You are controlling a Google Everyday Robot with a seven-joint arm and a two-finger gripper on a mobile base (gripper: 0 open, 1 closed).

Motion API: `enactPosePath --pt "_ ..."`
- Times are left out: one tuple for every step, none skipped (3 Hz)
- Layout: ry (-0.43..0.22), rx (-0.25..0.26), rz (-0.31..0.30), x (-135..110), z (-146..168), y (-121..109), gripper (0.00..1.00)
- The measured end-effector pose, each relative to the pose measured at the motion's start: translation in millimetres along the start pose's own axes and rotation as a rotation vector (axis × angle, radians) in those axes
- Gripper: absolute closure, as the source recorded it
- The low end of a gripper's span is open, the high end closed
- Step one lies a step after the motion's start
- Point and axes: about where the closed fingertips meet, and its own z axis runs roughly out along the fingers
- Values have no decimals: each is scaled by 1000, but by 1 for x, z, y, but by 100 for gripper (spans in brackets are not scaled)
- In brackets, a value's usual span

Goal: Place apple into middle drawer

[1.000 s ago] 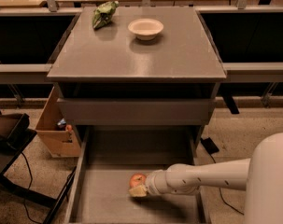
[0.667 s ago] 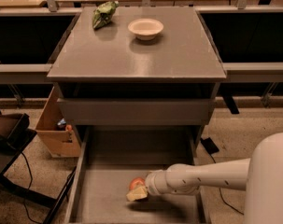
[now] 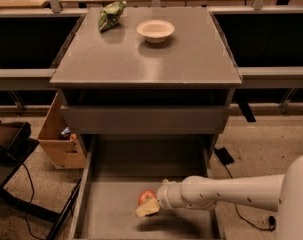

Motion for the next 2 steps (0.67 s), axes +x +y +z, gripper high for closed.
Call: enactPosePath --pt "-53 15 -33 -22 -42 18 0" --pt "14 -8 -35 -27 -87 54 0"
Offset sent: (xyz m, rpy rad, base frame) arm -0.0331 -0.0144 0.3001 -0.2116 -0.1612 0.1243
